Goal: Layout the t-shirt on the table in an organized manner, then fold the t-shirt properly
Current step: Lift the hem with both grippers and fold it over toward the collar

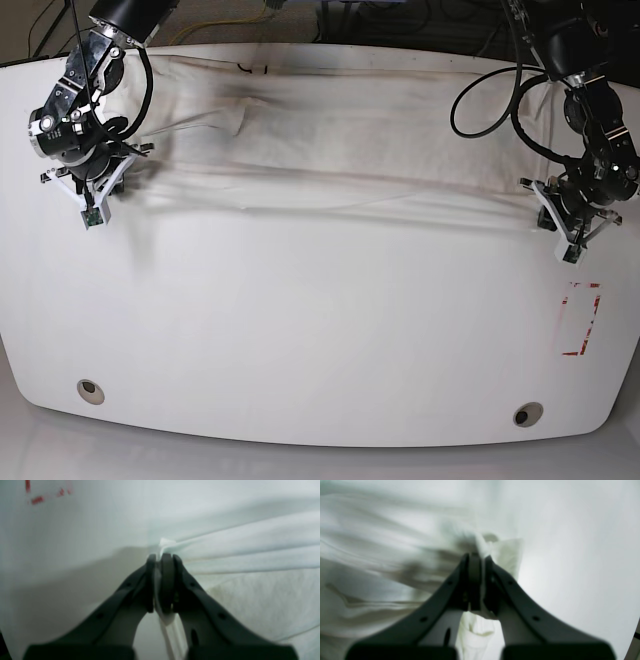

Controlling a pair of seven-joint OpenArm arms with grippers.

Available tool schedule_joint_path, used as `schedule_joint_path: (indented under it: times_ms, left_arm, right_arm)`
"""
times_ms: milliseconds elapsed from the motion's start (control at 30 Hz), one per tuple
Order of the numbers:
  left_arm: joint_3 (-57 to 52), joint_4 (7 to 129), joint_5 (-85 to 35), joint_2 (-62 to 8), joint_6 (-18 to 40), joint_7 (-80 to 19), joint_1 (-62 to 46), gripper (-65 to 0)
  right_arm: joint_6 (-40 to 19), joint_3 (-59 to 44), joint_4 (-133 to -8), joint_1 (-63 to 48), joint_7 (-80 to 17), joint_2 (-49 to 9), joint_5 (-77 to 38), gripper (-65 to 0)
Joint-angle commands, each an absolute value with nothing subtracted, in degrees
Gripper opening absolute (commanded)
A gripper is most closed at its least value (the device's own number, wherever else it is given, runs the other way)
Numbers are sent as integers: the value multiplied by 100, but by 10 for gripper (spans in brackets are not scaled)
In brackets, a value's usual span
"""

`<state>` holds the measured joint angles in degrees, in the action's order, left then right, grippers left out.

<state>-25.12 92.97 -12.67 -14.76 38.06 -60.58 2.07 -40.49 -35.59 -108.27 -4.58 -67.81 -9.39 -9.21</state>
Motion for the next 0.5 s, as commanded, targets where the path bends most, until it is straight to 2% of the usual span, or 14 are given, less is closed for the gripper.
schedule_joint_path:
  times_ms: [0, 200, 267, 367, 467]
  left_arm:
    - [-2563, 9420, -1200, -1640, 3776, -5991, 171, -637]
    - [-2545, 9429, -1218, -1710, 3776, -6000, -57, -622]
    - [-2545, 9429, -1218, -1719, 3776, -6000, -110, -590]
    - [-2545, 9437, -1209, -1719, 3776, -6000, -180, -522]
    - [-2545, 9437, -1200, -1719, 3776, -6000, -251, -443]
  right_arm:
    - [-4000, -3600, -10941, -488, -6765, -1051, -813, -650]
    - [-4000, -3600, -10914, -611, -6765, -980, -813, -644]
    - [-4000, -3600, -10914, -637, -6765, -963, -804, -617]
    - [-4000, -3618, -10914, -655, -6765, -954, -804, -523]
    - [-4000, -3618, -10914, -664, -6765, -954, -778, -379]
